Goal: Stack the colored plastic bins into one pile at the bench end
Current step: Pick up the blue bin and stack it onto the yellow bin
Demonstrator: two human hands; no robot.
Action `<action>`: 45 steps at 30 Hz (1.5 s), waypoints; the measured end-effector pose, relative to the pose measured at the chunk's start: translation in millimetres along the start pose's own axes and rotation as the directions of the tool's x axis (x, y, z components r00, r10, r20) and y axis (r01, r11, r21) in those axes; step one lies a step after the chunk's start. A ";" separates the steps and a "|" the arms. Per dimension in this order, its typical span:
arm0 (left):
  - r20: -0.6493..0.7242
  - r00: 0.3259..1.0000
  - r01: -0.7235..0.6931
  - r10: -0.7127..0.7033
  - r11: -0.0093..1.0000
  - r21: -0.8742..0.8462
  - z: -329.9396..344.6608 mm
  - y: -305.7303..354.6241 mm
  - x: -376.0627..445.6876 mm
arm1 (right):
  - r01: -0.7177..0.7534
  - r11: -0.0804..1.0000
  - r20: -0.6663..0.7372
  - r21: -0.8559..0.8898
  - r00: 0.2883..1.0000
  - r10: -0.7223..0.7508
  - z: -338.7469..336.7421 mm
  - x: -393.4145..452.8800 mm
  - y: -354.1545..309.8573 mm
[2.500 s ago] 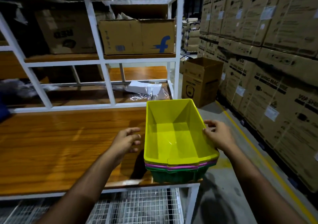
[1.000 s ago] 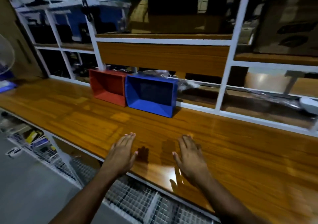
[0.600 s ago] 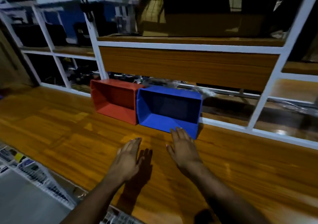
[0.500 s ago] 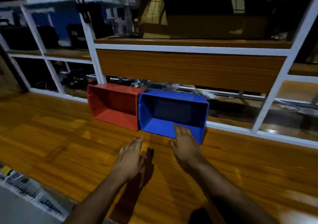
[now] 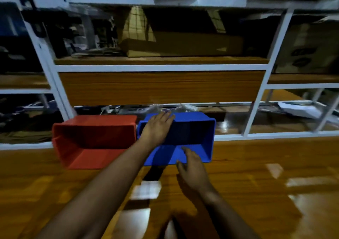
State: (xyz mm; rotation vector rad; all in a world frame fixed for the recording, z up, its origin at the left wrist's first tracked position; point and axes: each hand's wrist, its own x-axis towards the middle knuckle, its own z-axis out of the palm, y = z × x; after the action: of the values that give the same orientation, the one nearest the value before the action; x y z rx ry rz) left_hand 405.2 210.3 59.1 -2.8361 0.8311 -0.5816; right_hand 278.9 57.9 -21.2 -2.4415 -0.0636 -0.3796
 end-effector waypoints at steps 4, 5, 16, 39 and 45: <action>0.073 0.997 -0.008 0.008 1.000 0.004 1.7 3.1 21.7 | -0.046 0.993 -0.013 0.113 0.999 0.048 4.7 -19.1 1.5; 0.067 0.998 0.007 -0.010 0.999 0.043 0.2 6.1 21.6 | -0.073 0.987 -0.004 0.145 0.997 0.074 5.6 -24.4 6.4; -0.055 0.987 -0.126 0.150 0.941 0.313 -27.7 51.0 5.7 | -0.334 0.920 0.214 0.205 0.933 0.291 4.4 -61.6 41.9; 0.132 0.806 0.546 -0.577 0.639 -0.542 -29.9 9.4 -86.9 | -0.341 0.864 0.040 0.371 0.935 0.352 -73.8 2.1 49.9; 0.313 0.708 0.660 -0.634 0.434 -0.613 17.3 10.3 -114.3 | -0.342 0.905 0.093 0.254 0.940 0.329 -63.1 1.7 50.1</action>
State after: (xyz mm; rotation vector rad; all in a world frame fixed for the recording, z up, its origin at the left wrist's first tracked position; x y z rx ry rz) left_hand 318.5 264.0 3.6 -3.8645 -0.2315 -0.2885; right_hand 271.5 -20.5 -4.3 -2.1403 0.2683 -0.1450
